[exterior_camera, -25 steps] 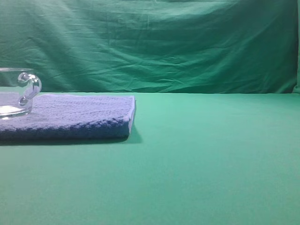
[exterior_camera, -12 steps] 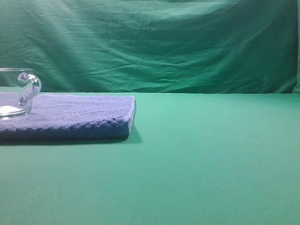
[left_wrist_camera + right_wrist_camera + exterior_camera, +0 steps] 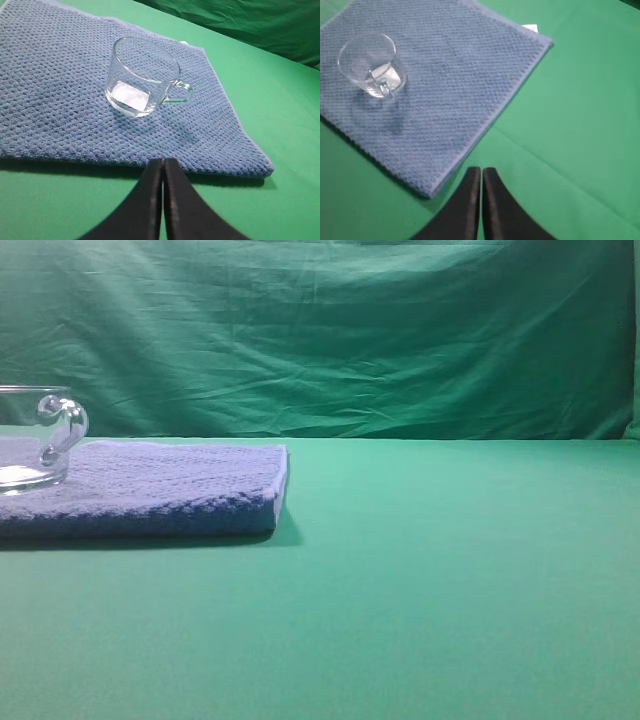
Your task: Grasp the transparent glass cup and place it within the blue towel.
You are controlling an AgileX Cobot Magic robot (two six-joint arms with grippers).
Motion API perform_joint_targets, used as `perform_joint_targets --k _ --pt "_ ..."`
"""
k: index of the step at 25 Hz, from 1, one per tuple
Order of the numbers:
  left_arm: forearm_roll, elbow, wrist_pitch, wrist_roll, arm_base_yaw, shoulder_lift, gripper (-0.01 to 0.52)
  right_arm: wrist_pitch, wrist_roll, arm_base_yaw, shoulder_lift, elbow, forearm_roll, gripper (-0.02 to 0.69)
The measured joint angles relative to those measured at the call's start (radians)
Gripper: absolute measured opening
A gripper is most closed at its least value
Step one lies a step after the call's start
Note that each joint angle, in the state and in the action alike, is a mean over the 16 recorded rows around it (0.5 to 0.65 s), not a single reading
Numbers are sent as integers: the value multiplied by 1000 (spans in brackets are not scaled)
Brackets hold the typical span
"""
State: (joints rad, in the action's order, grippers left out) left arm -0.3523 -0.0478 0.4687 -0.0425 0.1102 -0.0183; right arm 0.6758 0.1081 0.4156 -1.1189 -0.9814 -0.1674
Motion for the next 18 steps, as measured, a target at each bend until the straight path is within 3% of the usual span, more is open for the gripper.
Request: perform_joint_targets --k 18 --pt "0 0 0 0 0 0 0 -387 -2 -330 621 616 -3 0"
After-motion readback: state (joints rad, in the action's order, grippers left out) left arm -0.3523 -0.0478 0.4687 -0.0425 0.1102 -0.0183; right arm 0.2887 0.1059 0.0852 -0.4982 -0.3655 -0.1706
